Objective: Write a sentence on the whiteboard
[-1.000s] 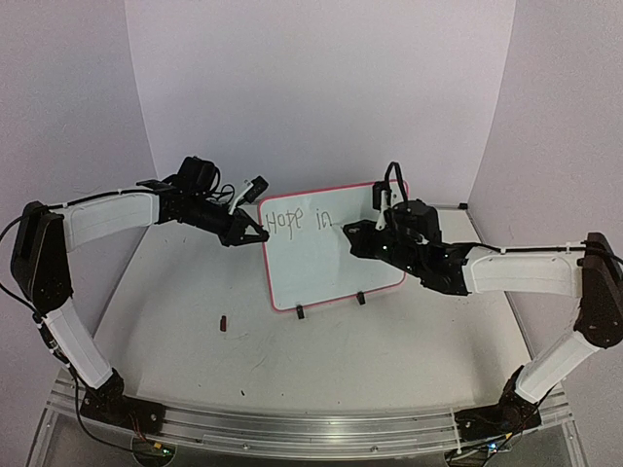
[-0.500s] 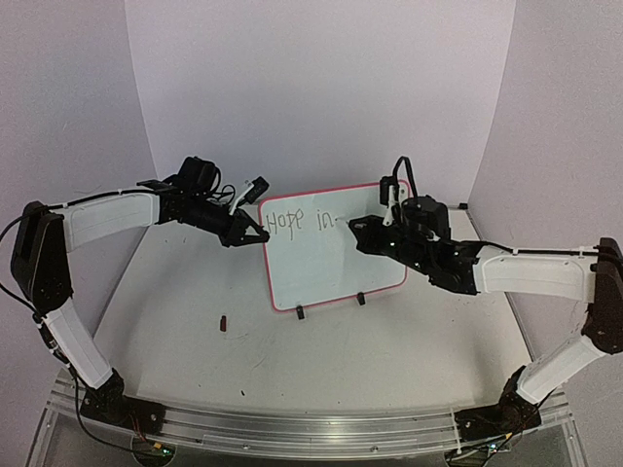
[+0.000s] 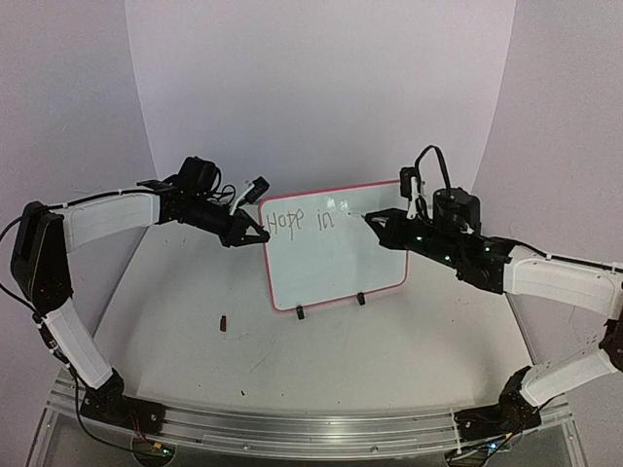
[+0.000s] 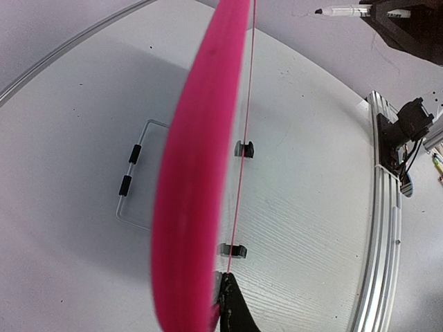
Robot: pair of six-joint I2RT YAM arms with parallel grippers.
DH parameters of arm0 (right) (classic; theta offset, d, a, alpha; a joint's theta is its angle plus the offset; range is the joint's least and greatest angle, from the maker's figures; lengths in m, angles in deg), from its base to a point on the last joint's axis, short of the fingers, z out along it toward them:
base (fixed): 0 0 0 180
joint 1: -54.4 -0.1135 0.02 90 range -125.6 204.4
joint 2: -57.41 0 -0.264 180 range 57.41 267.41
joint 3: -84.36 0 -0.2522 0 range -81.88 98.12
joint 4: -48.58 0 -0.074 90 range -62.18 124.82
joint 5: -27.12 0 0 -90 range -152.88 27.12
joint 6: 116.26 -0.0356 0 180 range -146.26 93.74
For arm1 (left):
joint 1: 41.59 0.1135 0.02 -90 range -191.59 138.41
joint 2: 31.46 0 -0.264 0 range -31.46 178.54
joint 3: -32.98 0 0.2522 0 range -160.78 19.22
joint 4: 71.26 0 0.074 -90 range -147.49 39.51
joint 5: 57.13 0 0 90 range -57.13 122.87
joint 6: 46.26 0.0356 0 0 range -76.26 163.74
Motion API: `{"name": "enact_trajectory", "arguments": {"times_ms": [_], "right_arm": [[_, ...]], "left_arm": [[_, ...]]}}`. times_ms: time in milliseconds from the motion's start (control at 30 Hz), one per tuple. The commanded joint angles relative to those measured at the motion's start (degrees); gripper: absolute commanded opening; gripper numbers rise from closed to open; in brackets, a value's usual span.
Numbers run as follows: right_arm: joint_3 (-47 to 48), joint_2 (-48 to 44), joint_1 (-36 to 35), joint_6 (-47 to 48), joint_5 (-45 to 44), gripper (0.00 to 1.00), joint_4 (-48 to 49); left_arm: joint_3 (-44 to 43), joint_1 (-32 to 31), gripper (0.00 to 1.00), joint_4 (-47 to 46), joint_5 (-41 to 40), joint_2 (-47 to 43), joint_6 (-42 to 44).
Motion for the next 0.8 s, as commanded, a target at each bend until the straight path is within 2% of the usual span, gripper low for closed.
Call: {"name": "enact_trajectory", "arguments": {"times_ms": [0, 200, 767], "right_arm": [[-2.1, -2.1, 4.0, 0.7, 8.3, 0.0, -0.4], [-1.6, -1.2, 6.1, 1.1, 9.9, 0.0, 0.2], [2.5, 6.0, 6.1, -0.2, 7.4, 0.0, 5.9]], "left_arm": [[0.2, -0.5, 0.0, 3.2, -6.5, 0.2, 3.1], [0.2, -0.6, 0.0, 3.2, -6.6, 0.4, 3.1], [0.0, -0.6, 0.0, 3.4, -6.8, 0.9, 3.4]]}}
